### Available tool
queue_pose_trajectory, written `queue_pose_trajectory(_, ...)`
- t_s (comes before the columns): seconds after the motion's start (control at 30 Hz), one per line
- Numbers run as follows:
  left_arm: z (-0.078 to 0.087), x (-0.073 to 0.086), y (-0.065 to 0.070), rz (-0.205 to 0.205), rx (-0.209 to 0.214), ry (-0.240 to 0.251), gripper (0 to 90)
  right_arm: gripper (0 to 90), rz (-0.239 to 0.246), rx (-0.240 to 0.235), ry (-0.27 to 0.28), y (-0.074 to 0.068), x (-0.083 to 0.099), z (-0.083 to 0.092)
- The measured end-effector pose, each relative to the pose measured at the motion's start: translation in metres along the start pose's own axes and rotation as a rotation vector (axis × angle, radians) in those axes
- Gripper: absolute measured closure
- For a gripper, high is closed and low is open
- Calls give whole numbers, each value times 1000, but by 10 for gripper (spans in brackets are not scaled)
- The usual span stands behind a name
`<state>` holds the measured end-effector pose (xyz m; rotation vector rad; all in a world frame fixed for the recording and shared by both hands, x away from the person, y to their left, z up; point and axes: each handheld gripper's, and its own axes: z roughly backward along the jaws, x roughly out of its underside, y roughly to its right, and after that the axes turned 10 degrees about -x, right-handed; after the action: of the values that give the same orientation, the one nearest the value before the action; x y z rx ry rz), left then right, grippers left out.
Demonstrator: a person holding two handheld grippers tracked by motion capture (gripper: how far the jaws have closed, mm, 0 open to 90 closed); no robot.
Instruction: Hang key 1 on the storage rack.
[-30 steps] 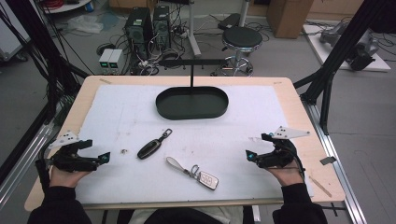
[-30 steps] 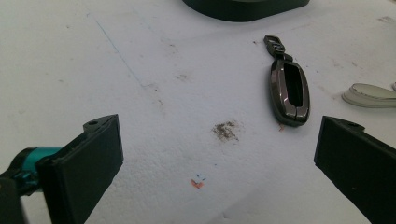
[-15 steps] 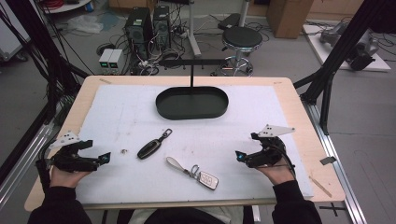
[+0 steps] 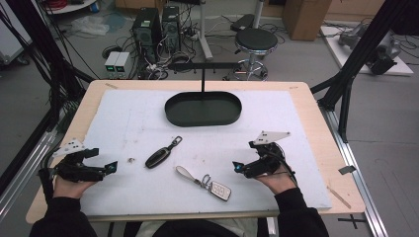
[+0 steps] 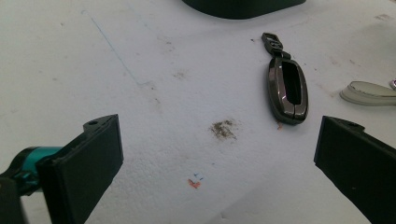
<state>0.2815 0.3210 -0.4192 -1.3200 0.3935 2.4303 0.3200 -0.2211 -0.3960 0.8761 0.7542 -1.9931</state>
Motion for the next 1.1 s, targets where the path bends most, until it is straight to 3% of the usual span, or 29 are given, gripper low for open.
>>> queue_pose_trajectory(0.23,0,0,0,-6,1,3,18,10,14,-34,-32,-11,-12,-23)
queue_pose_trajectory(0.7,1,0,1,-6,8,7,18,10,55,-84,-61,-32,-34,-51)
queue_pose_trajectory(1.1,-3,0,2,-20,15,-6,18,11,97,-104,-187,-53,-34,-90)
